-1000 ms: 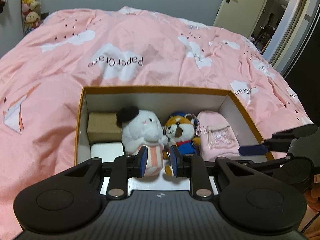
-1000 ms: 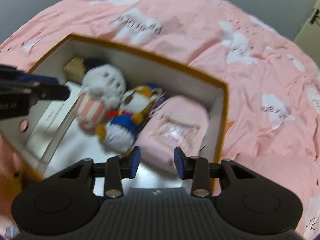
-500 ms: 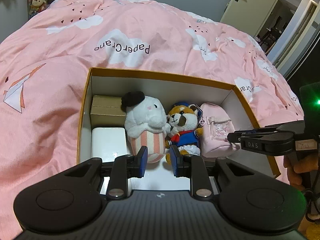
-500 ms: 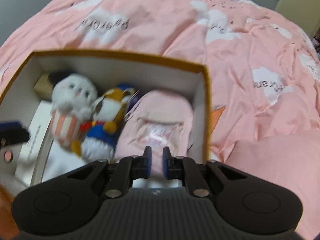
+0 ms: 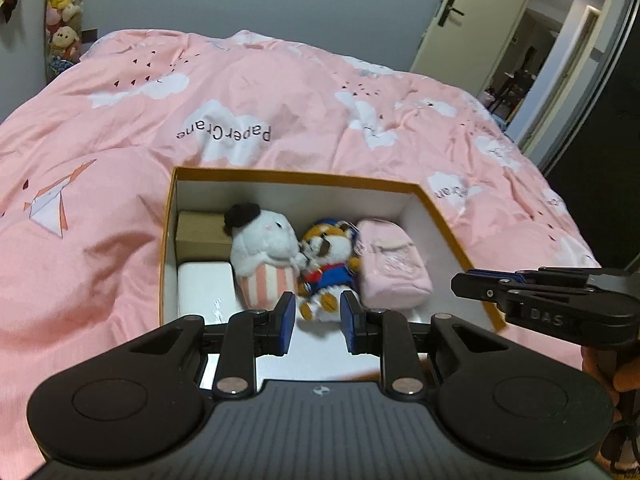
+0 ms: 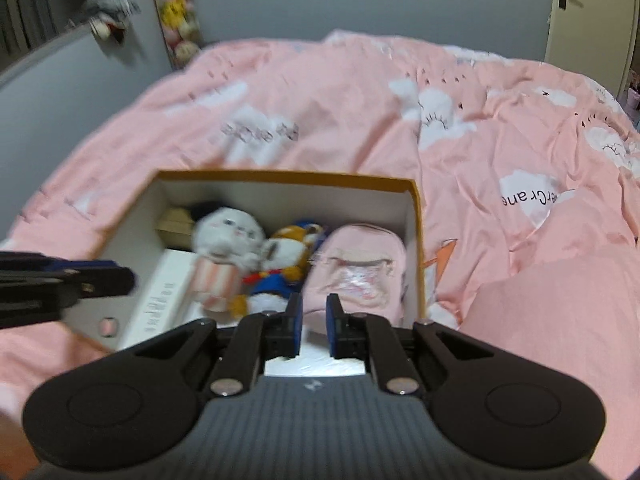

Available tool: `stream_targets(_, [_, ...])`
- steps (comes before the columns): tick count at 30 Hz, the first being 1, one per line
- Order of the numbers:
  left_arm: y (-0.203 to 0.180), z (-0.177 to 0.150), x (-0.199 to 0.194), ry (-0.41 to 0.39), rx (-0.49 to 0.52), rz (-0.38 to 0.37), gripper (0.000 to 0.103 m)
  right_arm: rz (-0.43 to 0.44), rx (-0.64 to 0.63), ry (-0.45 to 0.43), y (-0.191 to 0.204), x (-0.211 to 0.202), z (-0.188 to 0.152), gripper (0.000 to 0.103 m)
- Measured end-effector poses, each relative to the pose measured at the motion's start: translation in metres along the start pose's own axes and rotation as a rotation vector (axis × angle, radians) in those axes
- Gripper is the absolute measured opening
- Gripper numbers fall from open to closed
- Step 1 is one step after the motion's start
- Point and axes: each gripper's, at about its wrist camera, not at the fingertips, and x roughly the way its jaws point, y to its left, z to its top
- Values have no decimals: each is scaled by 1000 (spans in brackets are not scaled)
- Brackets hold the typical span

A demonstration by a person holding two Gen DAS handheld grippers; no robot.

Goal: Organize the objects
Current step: 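Open both tools and pull them back from the orange box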

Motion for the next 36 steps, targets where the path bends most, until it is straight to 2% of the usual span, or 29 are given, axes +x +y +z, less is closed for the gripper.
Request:
stream_targets(4, [-6, -21, -13, -4, 9, 6, 27, 39, 13, -45, 12, -29, -23, 34])
stream_targets(7, [-11, -37, -13, 24, 12, 11, 27, 4, 13, -57, 18, -41, -45, 42])
stream_targets(11, [-20, -57, -2, 47, 15, -37, 28, -65, 41, -26, 18, -38, -81, 57])
stream_targets(14, [-25, -67, 7, 71, 49, -45, 32, -115, 48, 24, 16, -28, -100, 62])
stream_targets(18, [-24, -74, 15, 119, 67, 6, 32, -136, 41, 49, 15, -15, -109, 66])
stream_targets(23, [-11, -77, 21, 137, 7, 35, 32, -118, 73, 31, 10, -7, -103, 76])
stream_targets(28, [-4, -76, 25, 140, -18, 60, 32, -135, 67, 17, 12, 5, -90, 74])
stream_targets(32, [-2, -76, 27, 147, -22, 62, 32, -121, 76, 30, 9, 15, -85, 54])
stream_targets(36, [-1, -76, 29, 154, -21, 56, 32, -106, 93, 77, 7, 25, -87, 39])
